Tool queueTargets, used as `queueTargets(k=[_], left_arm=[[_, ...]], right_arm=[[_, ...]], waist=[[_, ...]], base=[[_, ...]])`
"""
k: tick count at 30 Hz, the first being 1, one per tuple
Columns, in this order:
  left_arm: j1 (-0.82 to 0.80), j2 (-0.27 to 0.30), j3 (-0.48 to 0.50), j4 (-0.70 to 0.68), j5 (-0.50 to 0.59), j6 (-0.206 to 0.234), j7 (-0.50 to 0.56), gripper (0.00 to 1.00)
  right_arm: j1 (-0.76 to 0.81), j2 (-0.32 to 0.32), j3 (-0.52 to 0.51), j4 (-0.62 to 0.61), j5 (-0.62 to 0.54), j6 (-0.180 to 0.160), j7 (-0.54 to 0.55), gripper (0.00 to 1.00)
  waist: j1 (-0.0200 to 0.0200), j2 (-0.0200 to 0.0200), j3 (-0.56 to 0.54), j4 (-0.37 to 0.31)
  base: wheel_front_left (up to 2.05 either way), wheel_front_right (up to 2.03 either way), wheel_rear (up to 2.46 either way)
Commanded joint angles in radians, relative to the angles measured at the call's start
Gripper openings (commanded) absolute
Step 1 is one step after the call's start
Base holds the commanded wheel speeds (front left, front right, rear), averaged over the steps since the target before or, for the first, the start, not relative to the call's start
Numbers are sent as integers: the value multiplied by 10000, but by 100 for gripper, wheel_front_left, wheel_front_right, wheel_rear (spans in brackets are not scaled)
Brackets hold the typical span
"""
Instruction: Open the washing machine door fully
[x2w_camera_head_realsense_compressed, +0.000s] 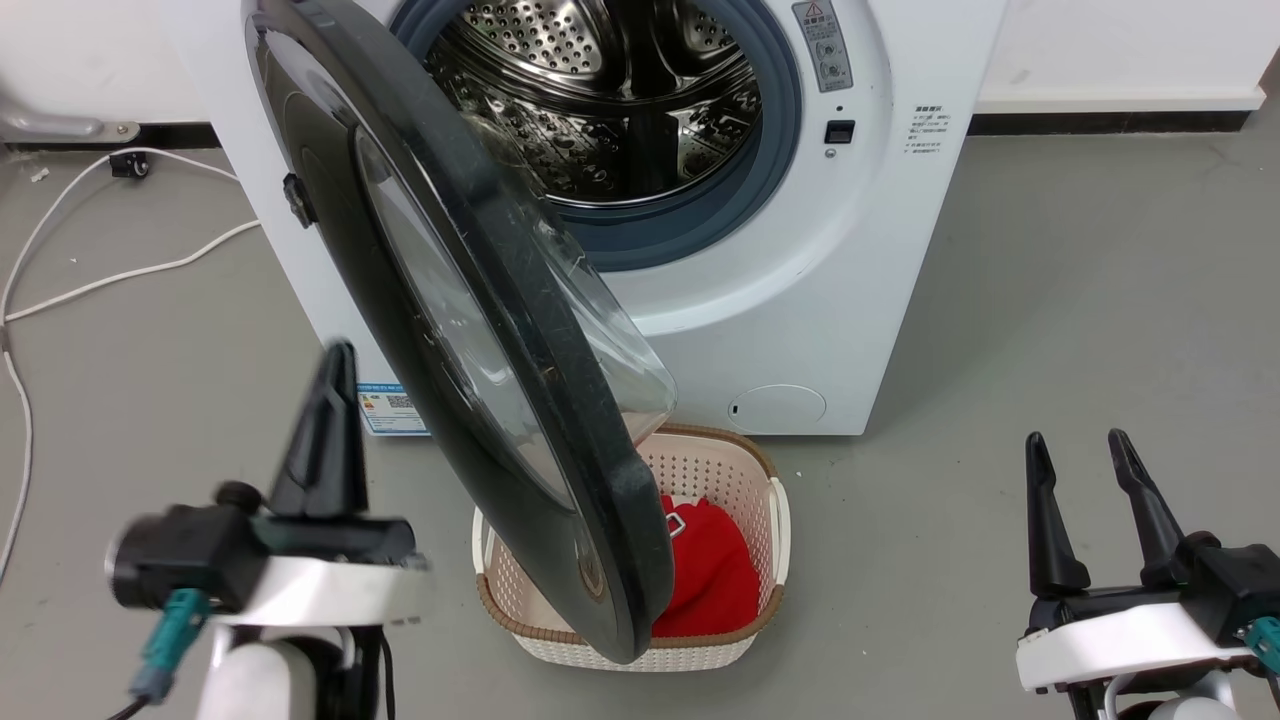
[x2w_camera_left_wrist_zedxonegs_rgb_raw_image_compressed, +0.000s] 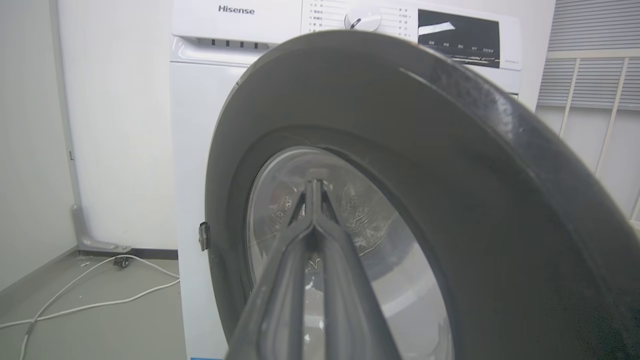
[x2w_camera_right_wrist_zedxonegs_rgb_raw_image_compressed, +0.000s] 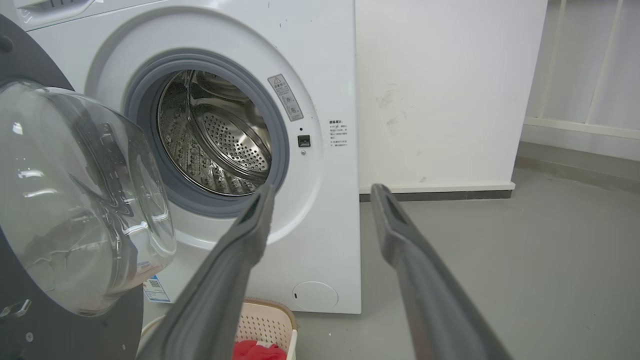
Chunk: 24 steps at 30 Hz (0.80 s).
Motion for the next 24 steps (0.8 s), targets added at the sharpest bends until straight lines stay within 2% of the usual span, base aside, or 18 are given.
queueTargets(k=[1,7,12,15,20,24], left_arm=[[-160,2,11,-498,-68,-14,-28,0],[-552,1,-201,-2853,-225,-18,-25,0],[-830,-1,-1026,-4348,-19,-24,-25,0],[-779,200,-2184,-4498,19,-31,-25,0],[-324,820,-4350,-3733,-325,-34,-21,0],[91,1079,-5378,-2926,-771,-33,419,0]], right_arm=[[-100,35,6,44,34,-6,-18,100],[-128,34,59,138,97,-6,-18,100],[-188,34,88,134,289,-6,-16,100],[-193,34,118,129,372,-4,-18,100],[-193,32,161,209,460,-6,-18,100],[-110,33,138,284,488,-6,-16,100]], waist=[[0,0,6,6],[0,0,2,-3],[0,0,44,-34],[0,0,42,-43],[0,0,3,-73],[0,0,-47,-80]], base=[[0,0,0],[0,0,0],[0,0,0],[0,0,0],[0,0,0],[0,0,0]])
